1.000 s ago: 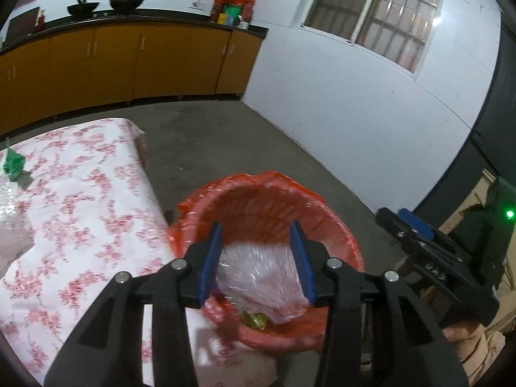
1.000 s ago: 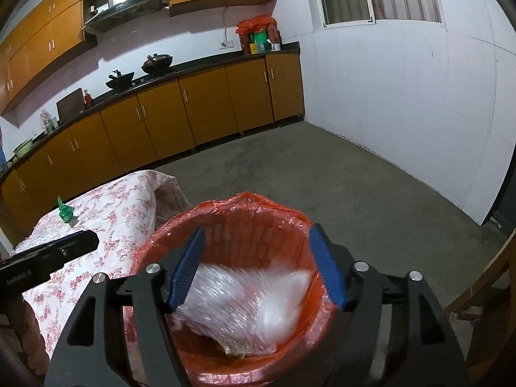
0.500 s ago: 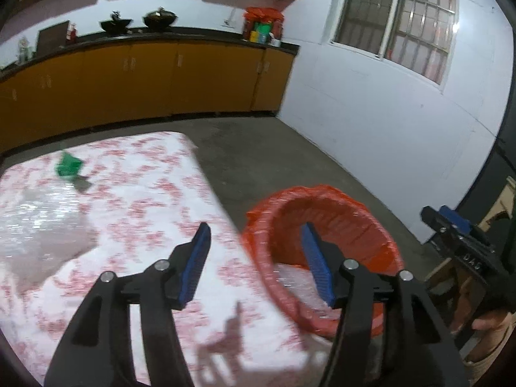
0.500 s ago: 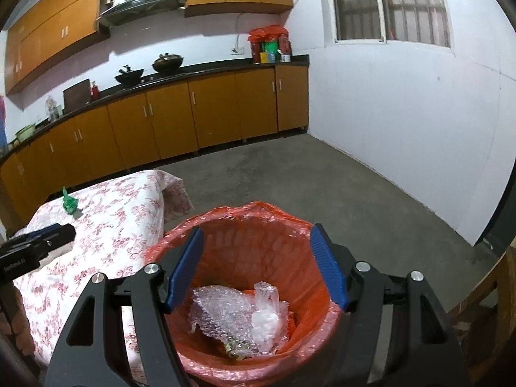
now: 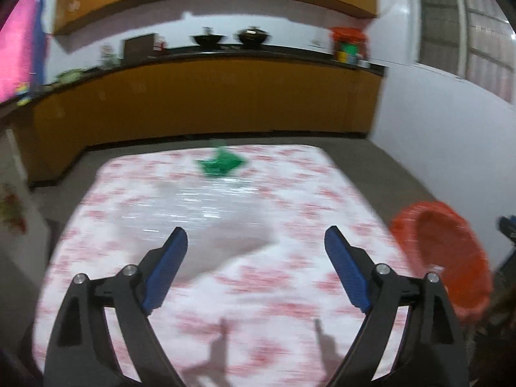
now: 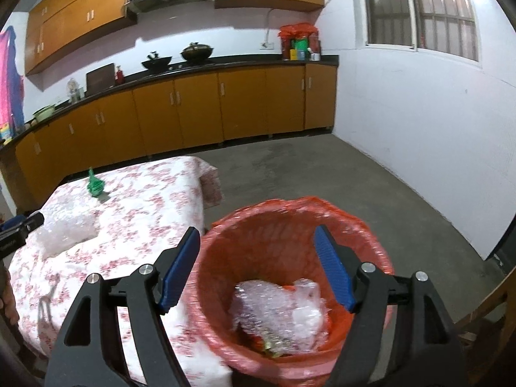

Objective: Collect trash
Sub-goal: 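Return both tools to the table and close the left tool on more bubble wrap, then hold the bubble wrap in the left tool while the right tool grasps the clear plastic bag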

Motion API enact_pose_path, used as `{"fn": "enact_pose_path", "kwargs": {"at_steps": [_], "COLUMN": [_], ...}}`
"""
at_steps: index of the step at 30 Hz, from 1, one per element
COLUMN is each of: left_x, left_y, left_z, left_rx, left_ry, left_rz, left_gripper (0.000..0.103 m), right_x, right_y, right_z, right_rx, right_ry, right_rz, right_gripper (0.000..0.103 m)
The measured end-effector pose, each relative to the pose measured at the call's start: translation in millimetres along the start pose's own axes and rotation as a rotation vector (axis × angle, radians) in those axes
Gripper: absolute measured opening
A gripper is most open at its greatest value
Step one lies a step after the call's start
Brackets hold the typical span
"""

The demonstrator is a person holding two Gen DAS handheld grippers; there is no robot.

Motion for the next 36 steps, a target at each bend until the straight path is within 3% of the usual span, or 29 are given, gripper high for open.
{"fn": "enact_pose_path", "kwargs": {"at_steps": [5,12,18,20,23,25,27,36], "left_x": [22,58,87,94,102,102,99,57], "left_y": [2,0,1,-1,-5,-7,-8,-2], "left_z": [-58,-94,-90,-88,-86,-85,-83,-83], "left_rx": [-0.050,-0.154,-0.093,-0.077,-0.080,-0.082,-0.073,-0.040], "left_ry": [0.112,0.091,0.070,0.057,0.012,-0.017,-0.035,-0.066], "left_rz": [-0.011,-0.089,-0.108,-0.125,-0.156,-0.160,-0.153,-0.059], "left_gripper": [0.086,0.086,0.084,0.074,0.049,0.023,0.013,0.008], "right_x": [13,34,49,53,56,58,59,56], "right_y": [-3,-5,-7,-8,-9,-9,-8,-8], "right_z": [-25,-61,-84,-89,-95,-100,-102,-118], "right_rx": [-0.020,-0.058,-0.108,-0.117,-0.129,-0.138,-0.143,-0.161], "right_ry": [0.037,0.081,0.087,0.089,0.091,0.092,0.095,0.114], "right_rz": [-0.020,-0.057,-0.090,-0.097,-0.106,-0.111,-0.114,-0.111], "right_gripper": [0.073,0.073,0.073,0.073,0.073,0.073,0.073,0.073]}}
Point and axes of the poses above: each gripper's, at about its wrist camera, not at the fingertips, and x roughly the way its jaws point, z to its right, y to its top, the point moved 3 cm from there along x, roughly the way its jaws point, and after that the axes turned 11 degrees about y, right-handed, at the moved point
